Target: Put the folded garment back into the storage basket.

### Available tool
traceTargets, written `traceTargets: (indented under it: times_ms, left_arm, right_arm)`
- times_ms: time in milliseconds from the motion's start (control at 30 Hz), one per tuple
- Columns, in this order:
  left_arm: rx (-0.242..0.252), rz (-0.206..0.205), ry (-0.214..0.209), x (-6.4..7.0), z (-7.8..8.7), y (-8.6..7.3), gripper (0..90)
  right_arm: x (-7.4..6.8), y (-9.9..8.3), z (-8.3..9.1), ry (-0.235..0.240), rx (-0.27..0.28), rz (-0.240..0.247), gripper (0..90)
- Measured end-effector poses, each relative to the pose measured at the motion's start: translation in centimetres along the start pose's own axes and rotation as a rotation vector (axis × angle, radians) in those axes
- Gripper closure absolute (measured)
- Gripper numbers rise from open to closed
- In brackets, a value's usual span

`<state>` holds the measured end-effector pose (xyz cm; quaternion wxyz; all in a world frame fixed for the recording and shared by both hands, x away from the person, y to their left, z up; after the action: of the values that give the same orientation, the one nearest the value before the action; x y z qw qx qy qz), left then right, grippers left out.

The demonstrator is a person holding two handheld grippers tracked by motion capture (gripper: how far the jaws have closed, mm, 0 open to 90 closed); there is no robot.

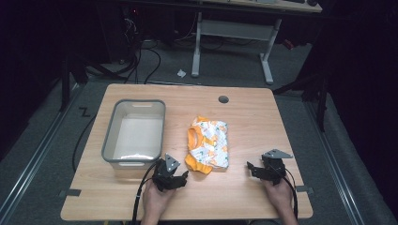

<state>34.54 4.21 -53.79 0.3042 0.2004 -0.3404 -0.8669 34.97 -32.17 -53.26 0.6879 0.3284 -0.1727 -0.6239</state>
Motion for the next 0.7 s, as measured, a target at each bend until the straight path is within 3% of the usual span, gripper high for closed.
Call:
traceTargets:
  times_ms: [600, 700]
  left_arm:
    - [0.001, 0.011, 0.009, -0.11, 0.04, 0.12, 31.7]
    - [0.026, 0.029, 0.007, -0.2, 0.58, 0.4, 31.7]
  right_arm:
    - [0.0, 0.0, 0.0, -0.001, 0.0, 0.0, 27.1]
    - [0.0, 0.01, 0.01, 0.0, -0.001, 0.0, 27.1]
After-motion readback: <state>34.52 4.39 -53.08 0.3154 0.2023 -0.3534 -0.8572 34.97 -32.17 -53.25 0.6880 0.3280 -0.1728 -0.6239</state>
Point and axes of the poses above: each handheld gripper's, and its own axes: z roughly backward along the jaws, y roughly out of its top, x roughly to its right, the point moved 2 cm from there along -z, roughly forward along the jaws, and after that the axes turned 15 degrees about -z, right-handed, at the moved point
